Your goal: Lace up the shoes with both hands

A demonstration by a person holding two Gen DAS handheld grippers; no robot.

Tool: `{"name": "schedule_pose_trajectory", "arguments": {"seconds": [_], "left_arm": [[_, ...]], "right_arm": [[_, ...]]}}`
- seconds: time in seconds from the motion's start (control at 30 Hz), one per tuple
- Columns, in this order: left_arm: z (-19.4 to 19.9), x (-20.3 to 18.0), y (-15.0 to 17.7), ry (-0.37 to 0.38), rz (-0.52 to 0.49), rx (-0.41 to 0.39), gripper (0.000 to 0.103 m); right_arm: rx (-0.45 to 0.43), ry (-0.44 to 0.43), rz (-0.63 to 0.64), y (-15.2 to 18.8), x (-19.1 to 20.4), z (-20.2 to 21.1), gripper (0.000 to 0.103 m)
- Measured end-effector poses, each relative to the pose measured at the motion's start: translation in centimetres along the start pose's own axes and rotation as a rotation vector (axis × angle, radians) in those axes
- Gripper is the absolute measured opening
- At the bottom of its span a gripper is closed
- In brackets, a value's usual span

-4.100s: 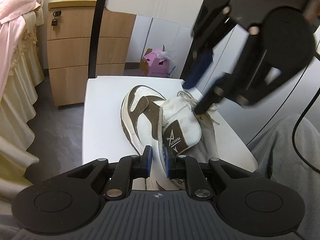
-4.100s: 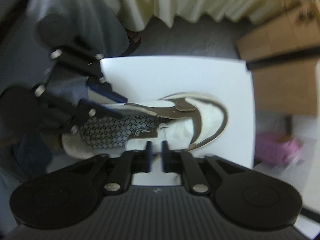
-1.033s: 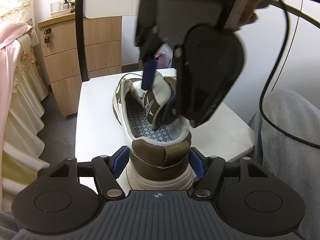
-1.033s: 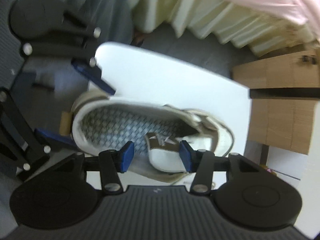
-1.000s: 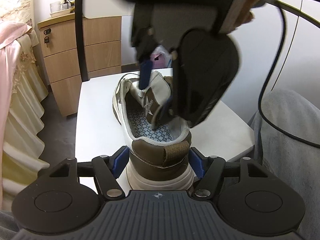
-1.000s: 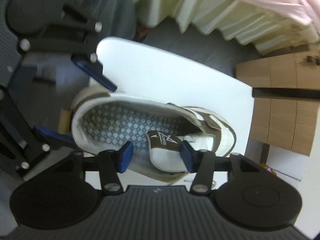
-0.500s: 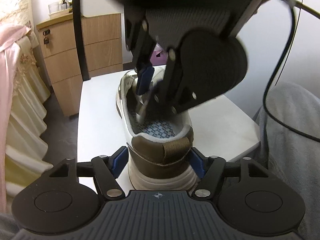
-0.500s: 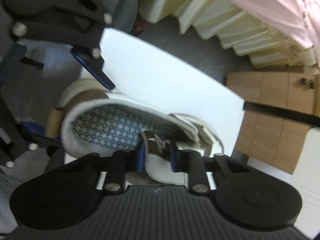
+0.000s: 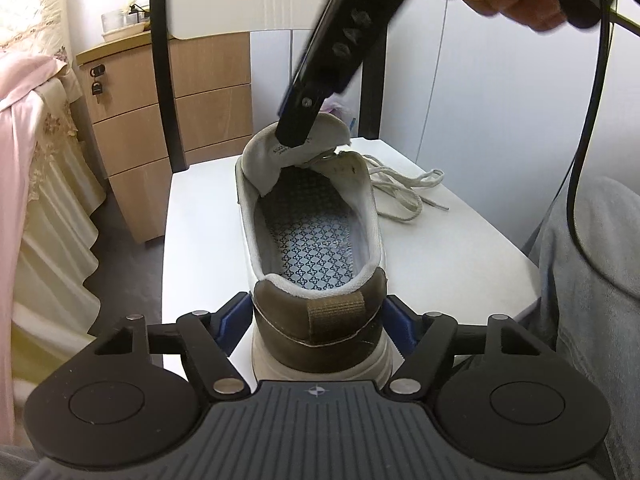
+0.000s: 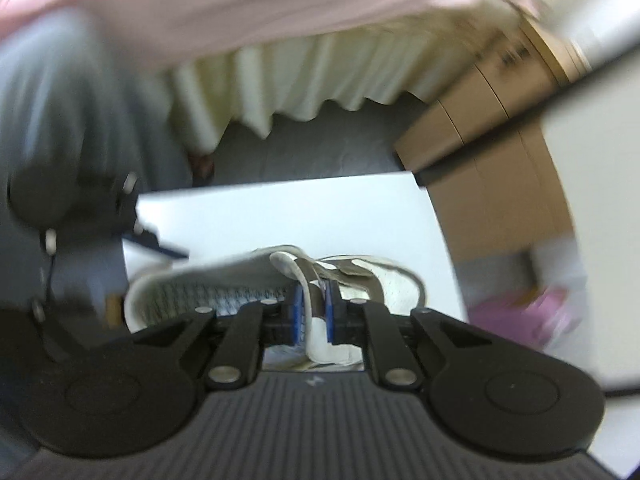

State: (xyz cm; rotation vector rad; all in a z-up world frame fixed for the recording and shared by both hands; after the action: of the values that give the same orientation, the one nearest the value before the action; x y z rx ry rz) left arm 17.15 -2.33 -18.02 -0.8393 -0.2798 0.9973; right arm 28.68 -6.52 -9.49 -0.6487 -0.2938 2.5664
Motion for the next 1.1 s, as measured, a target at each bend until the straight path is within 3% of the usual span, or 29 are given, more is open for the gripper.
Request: {"name": "schedule_pose_trajectory", "arguments": {"seconds": [0.1,0.2,0.63,0.83,0.93,1.1], "left_arm": [[0.0,0.0,-0.1,0.003,0.003,0.001,0.074],[-0.1,0.0,-0.1,0.002,-0.003,0.001,0.074],[-0.2,0.2,-0.1,0.014,-0.002,0.003,0.074],[-0.3,0.1,-0.1,0.016,-0.005,0.006,0.074],[-0.3,0.0,-0.1,0.012,-0.005,0.007,0.074],[-0.4,0.1,-0.1,0.011,-0.006,0.007,0.074]], "right_arm": [[0.028,-0.075,-0.185,0.7,-1.8,-0.7,0.013],[0.049,-0.122,-0.255,1.0,-2.0,-1.3,0.013],[0.215,-0.105,-0.042,-0.6,2.9,-6.9,0.015],[0.213,-0.115,-0.046,-0.7,3.3,-7.5,0.015],[0.214,-0.196,-0.089,-0.4,3.3,-6.6,0.015],[0.121,-0.186,-0.039,-0.5,3.0,-2.6,0.032]]}}
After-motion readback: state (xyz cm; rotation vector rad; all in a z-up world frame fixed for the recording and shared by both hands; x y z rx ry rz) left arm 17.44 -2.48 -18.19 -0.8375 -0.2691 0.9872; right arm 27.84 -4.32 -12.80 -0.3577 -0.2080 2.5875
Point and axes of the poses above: each gripper's, at about its wrist camera, not at the fingertips, and z roughly against the way its jaws point, x to its left, y to its underside, the point moved 3 cm from there along -z, roughly the way its jaws point, and after that the axes turned 11 degrees about y, right-handed, at the moved point
